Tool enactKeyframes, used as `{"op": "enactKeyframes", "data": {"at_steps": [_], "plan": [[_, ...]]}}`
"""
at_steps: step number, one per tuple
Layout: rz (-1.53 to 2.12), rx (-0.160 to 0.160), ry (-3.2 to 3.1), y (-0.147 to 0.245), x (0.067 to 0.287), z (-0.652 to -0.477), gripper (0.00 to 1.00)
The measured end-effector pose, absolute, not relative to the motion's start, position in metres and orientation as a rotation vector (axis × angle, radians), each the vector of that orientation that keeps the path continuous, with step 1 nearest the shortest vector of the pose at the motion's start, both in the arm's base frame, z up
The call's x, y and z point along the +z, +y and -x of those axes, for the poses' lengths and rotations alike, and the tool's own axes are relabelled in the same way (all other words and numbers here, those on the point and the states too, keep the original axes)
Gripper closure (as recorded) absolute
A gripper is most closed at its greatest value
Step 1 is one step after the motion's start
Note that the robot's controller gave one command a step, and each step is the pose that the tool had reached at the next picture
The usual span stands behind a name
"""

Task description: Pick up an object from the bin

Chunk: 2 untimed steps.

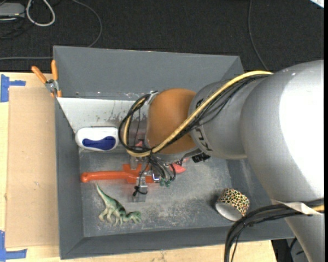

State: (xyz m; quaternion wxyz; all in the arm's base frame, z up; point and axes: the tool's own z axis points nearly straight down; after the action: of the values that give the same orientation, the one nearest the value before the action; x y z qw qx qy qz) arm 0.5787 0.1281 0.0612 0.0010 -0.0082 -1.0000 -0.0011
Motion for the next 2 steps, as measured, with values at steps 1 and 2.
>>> {"op": "enactKeyframes", "data": {"at_steps": [1, 2], "plan": [[0.033, -0.004, -3.139, 0.1259, 0.0638, -0.58, 1.0], [0.034, -0.004, -3.139, 0.1258, 0.0642, -0.58, 1.0]]}}
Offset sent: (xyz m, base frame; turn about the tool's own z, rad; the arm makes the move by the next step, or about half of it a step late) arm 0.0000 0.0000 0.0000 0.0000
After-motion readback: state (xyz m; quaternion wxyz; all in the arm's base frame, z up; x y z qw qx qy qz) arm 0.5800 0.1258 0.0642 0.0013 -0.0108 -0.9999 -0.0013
